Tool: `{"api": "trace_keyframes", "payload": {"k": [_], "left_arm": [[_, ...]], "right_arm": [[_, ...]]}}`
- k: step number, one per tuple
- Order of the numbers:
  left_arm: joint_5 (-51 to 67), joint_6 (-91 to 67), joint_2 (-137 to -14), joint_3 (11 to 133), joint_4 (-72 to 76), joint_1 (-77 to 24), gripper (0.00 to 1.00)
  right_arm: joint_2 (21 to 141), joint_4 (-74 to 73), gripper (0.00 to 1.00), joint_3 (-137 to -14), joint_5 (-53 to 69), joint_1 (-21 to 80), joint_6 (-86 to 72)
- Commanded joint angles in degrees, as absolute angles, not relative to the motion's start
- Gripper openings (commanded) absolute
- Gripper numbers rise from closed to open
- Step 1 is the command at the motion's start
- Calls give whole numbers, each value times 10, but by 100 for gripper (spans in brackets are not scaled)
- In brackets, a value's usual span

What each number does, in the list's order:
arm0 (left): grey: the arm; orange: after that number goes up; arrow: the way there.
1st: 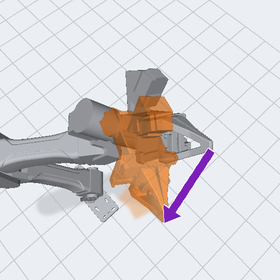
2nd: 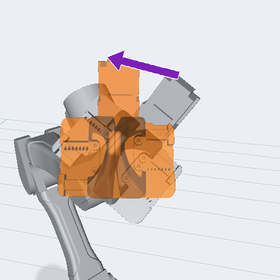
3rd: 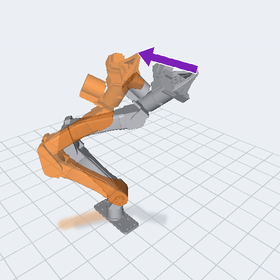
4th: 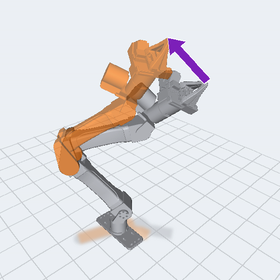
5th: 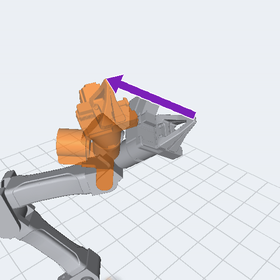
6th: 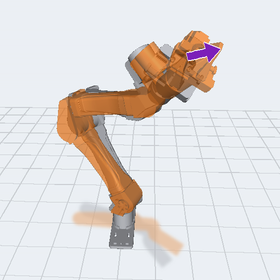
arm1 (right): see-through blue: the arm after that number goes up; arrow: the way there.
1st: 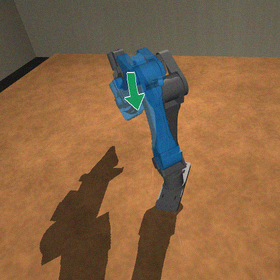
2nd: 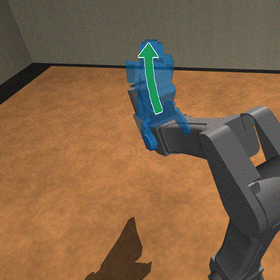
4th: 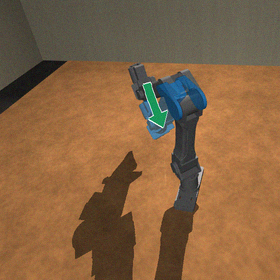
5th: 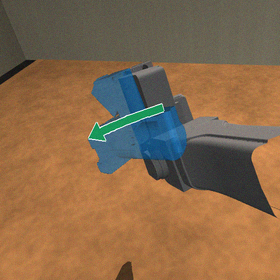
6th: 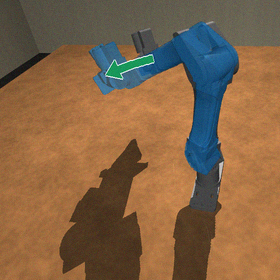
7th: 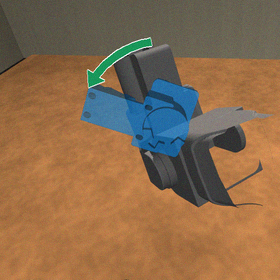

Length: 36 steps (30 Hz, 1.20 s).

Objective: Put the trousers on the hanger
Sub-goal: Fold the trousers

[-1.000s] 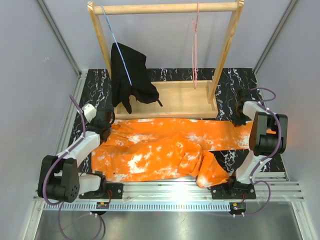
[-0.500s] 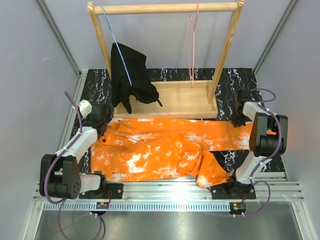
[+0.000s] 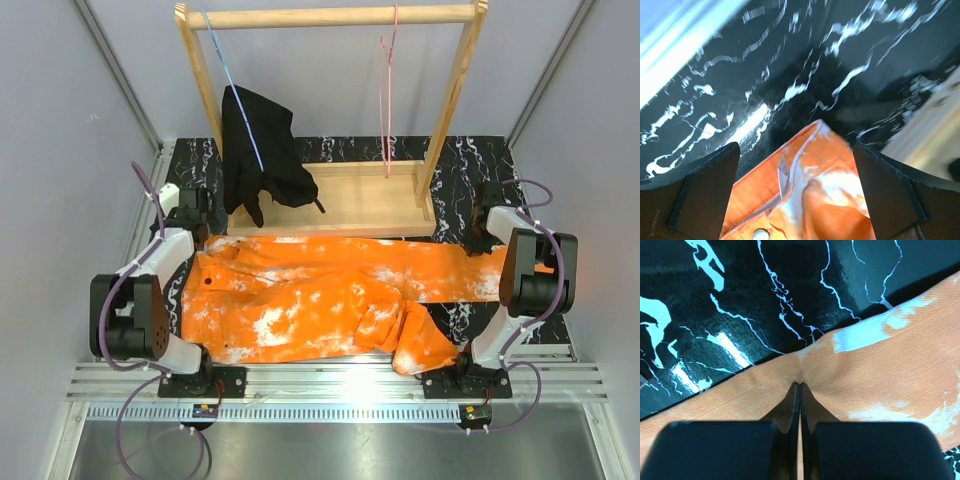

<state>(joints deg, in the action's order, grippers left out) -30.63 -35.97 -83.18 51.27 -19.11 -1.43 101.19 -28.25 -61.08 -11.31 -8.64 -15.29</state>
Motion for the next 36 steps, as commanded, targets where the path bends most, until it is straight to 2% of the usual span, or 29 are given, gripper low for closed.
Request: {"api": "trace_keyframes", "payload": {"k": [1, 13, 16, 17, 20, 21, 22, 24, 25, 36], "left_arm": [[-244, -337, -852, 535, -186, -7, 99], [-188, -347, -922, 521, -203, -8, 98], [-174, -348, -940, 524, -202, -8, 94], [-171, -349, -946, 524, -201, -8, 90], [-164, -348, -961, 528, -205, -7, 65], [-163, -348, -964, 530, -207, -7, 53], [-163, -349, -967, 532, -208, -7, 22], [-166, -352, -969, 535, -214, -7, 4], [-171, -352, -967, 536, -217, -7, 0], [-185, -312, -922, 635, -303, 39, 0]], "right_arm": [[990, -287, 1, -604, -98, -88, -153], [984, -288, 2, -602, -96, -88, -154], [982, -287, 2, -600, -94, -88, -153], [981, -287, 2, -600, -95, -88, -154], [980, -287, 2, -599, -95, -88, -154], [981, -287, 2, -599, -95, -88, -154], [981, -287, 2, -599, -95, -89, -154], [979, -287, 2, -598, -95, -88, -155], [979, -286, 2, -597, -95, -88, -155], [1004, -288, 1, -609, -92, -69, -156]]}}
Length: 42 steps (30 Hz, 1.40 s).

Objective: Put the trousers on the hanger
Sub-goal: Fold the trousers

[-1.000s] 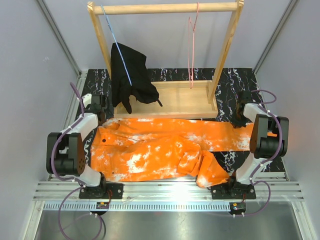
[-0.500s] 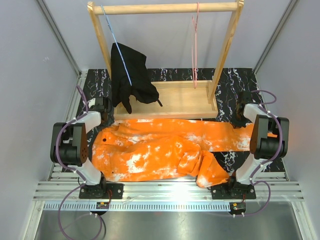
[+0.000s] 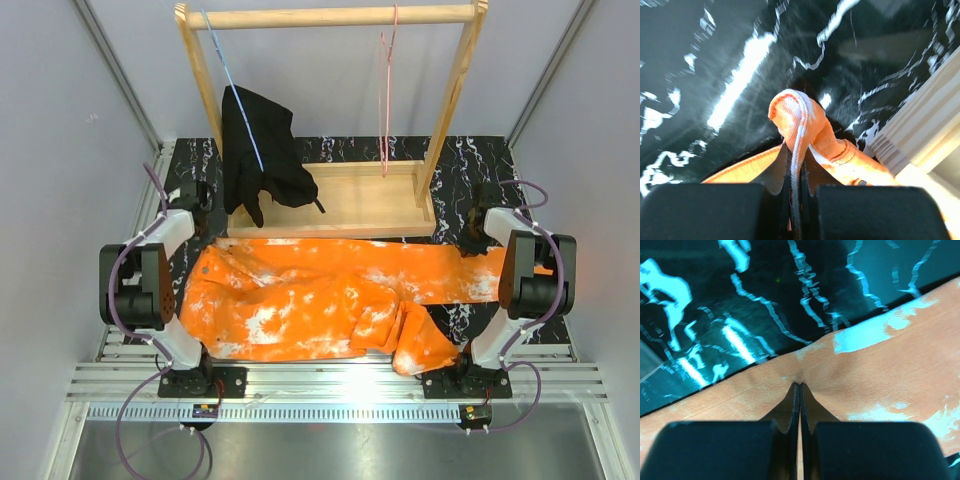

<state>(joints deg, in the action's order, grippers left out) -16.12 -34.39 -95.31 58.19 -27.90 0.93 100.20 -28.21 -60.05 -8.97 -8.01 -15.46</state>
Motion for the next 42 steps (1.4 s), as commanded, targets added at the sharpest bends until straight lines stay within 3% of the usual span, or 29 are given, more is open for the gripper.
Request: {"api": "trace_keyframes", "payload": {"k": [1, 8, 24, 28, 32, 34, 35, 36, 37, 38, 39, 42], "left_arm": [[-184, -309, -923, 651, -308, 50, 0], [-178, -282, -911, 689, -317, 105, 0], [-99, -264, -956, 751, -281, 227, 0], [-76, -272, -953, 734, -251, 229, 0], [-75, -272, -941, 727, -239, 229, 0], [-72, -272, -933, 721, -234, 229, 17], [-71, -272, -929, 719, -231, 229, 34], [-78, -273, -925, 715, -231, 229, 57], [-84, -277, -913, 711, -233, 229, 84], [-90, -280, -905, 706, -232, 228, 94], [-100, -281, -896, 695, -233, 226, 99], [-138, -287, -839, 671, -240, 216, 99]], "right_arm": [[1006, -287, 1, -613, -92, -63, -156], [1052, -294, 1, -642, -105, 16, -162], [1114, -315, 1, -762, -50, 87, -183], [1083, -337, 0, -764, -81, 90, -179], [978, -367, 3, -734, -132, 90, -171], [915, -384, 8, -705, -134, 91, -170], [897, -389, 11, -686, -126, 91, -171], [876, -398, 23, -676, -119, 91, -173], [842, -402, 29, -665, -111, 92, -173], [826, -407, 34, -647, -94, 95, -172], [811, -415, 38, -638, -87, 103, -174], [767, -434, 45, -614, -57, 115, -190]]}}
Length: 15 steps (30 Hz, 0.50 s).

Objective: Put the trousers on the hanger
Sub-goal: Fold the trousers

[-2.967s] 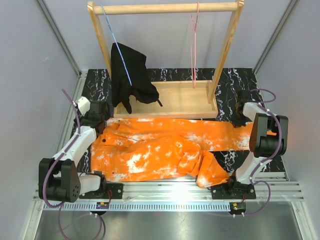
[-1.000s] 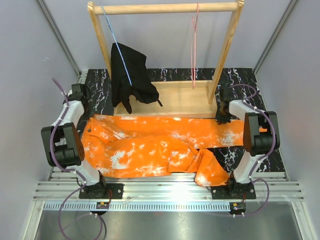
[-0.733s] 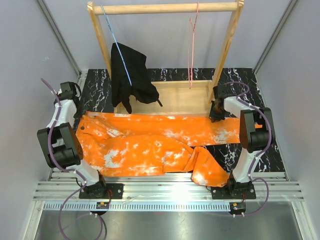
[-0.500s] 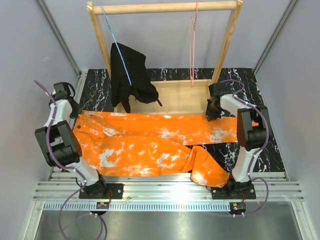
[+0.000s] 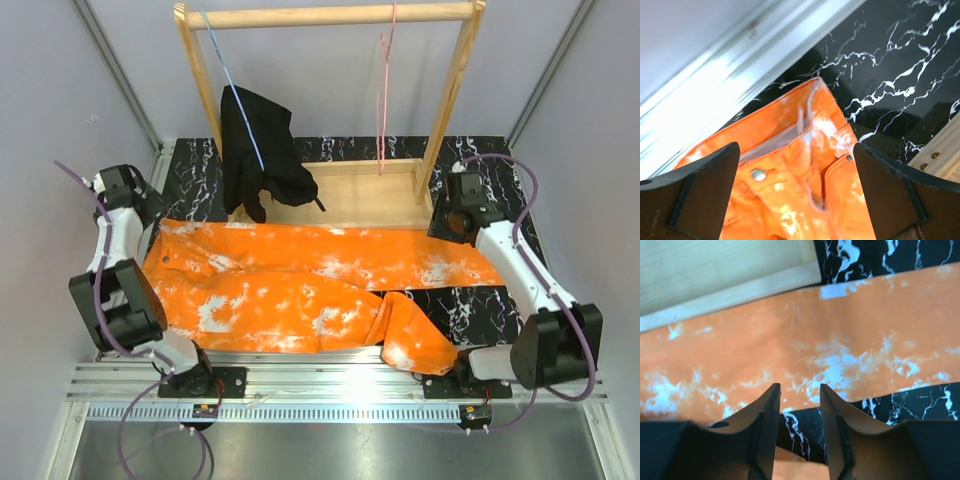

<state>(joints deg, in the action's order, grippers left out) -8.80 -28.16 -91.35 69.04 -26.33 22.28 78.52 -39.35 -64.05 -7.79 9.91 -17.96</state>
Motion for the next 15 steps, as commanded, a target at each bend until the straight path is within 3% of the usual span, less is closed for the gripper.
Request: {"api": "trace_keyframes", "payload": {"k": [1, 3, 6, 7, 10, 15], "left_arm": [[-148, -287, -825, 663, -248, 213, 99], [-172, -294, -797, 638, -256, 204, 99], [-219, -326, -712, 588, -279, 201, 99], [-236, -337, -695, 575, -286, 202, 99], [-296, -368, -639, 543, -329, 202, 99], [-326, -447, -578, 471, -396, 216, 99]], "right_arm": [[752, -438, 46, -609, -38, 126, -201], [737, -439, 45, -595, -28, 141, -213], [723, -431, 35, -580, -13, 186, -236], [726, -428, 28, -578, -9, 210, -247], [736, -414, 20, -567, -18, 257, -271], [757, -382, 20, -558, -23, 334, -302]]}}
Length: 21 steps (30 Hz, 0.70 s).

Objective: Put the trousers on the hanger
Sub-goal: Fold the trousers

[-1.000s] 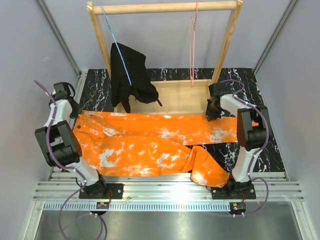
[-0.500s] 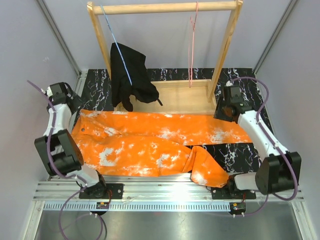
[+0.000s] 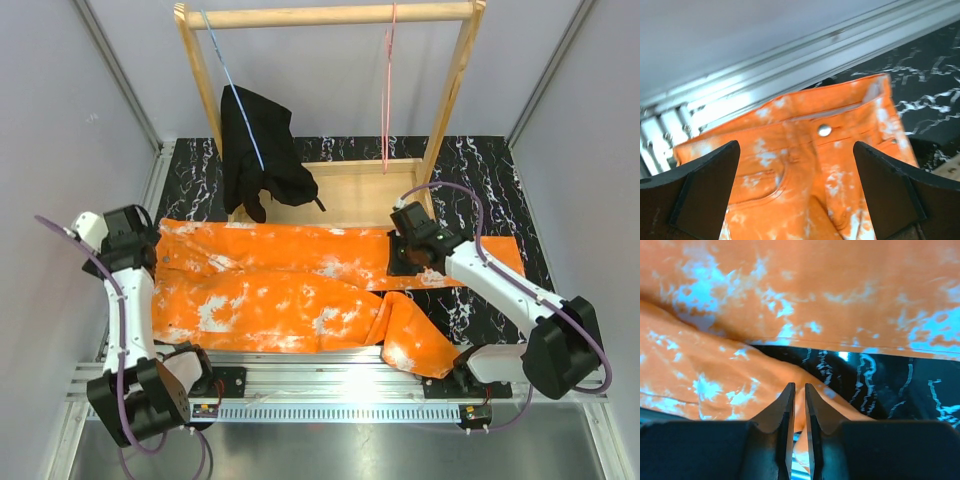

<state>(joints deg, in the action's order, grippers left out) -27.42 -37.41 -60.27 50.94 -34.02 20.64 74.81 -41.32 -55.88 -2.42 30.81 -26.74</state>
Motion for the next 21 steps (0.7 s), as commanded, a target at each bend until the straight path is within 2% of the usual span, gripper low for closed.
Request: {"api": "trace_keyframes", "payload": {"k": [1, 4, 9, 15, 18, 21], "left_arm": [[-322, -462, -569, 455, -399, 223, 99], [-309, -525, -531, 395, -412, 244, 98], [-364, -609, -465, 334, -437, 246, 95], [-398, -663, -494, 307, -450, 246, 87], [-389, -697, -514, 290, -445, 246, 78], [-378, -704, -533, 279, -432, 246, 77]], "right_arm": [[760, -380, 20, -559, -22, 339, -306], [761, -374, 21, -562, -25, 354, -307], [746, -382, 22, -558, -35, 358, -300], [739, -374, 22, -546, -34, 358, -306], [738, -367, 22, -541, -30, 358, -309], [738, -371, 22, -543, -36, 358, -308]]}}
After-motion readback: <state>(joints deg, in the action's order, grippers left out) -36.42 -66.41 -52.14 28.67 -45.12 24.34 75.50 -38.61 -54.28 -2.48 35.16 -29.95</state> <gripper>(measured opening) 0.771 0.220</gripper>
